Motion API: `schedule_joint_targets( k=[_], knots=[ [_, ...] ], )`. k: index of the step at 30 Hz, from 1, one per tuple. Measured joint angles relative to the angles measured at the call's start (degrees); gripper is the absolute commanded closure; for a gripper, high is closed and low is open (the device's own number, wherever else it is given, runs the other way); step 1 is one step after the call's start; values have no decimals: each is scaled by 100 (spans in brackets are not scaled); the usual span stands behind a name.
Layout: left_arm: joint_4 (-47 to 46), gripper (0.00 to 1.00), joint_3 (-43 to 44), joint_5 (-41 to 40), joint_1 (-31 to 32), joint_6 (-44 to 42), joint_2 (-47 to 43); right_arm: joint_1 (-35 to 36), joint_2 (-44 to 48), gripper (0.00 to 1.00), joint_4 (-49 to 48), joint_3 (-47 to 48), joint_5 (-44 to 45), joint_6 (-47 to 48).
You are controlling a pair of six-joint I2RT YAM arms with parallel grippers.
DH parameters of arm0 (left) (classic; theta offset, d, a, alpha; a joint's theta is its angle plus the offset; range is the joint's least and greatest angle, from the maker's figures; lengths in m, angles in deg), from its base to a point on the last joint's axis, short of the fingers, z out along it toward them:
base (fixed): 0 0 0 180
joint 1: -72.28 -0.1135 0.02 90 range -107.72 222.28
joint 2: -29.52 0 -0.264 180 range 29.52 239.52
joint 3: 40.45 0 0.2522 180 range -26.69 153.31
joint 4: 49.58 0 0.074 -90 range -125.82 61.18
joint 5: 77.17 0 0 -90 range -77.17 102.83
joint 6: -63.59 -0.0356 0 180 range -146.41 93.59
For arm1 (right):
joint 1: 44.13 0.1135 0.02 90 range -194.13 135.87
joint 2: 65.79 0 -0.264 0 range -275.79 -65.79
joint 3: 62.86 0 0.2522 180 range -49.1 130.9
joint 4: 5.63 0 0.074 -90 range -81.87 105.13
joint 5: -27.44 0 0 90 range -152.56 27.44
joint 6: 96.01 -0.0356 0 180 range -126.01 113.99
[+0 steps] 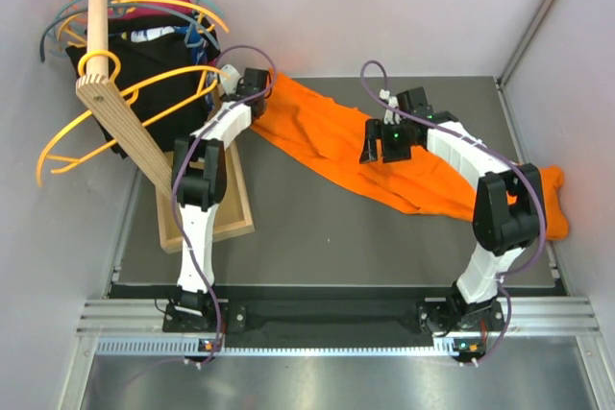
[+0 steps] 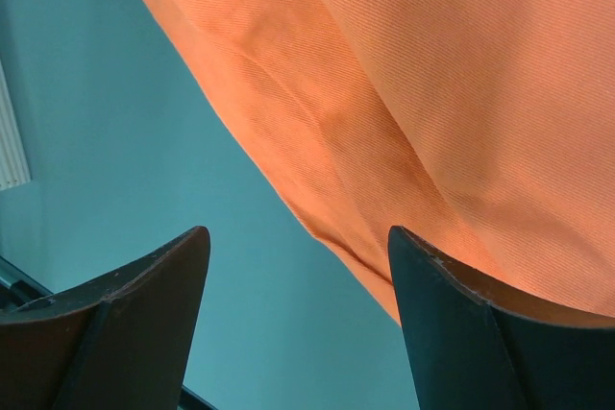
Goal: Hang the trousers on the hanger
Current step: Fold the trousers at the center of the board.
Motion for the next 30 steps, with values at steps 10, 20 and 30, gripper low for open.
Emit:
schedule_joint_targets(
  k=[10,20,30],
  knots=[
    [369,47,76,-11,-13,461,0,39,-109,25,92,-11,122,7],
    [487,55,96,42,-20,730,33,39,-111,26,107,-11,286,48],
    [621,56,96,129,-37,911,33,39,-389,26,114,-9,439,46]
  ],
)
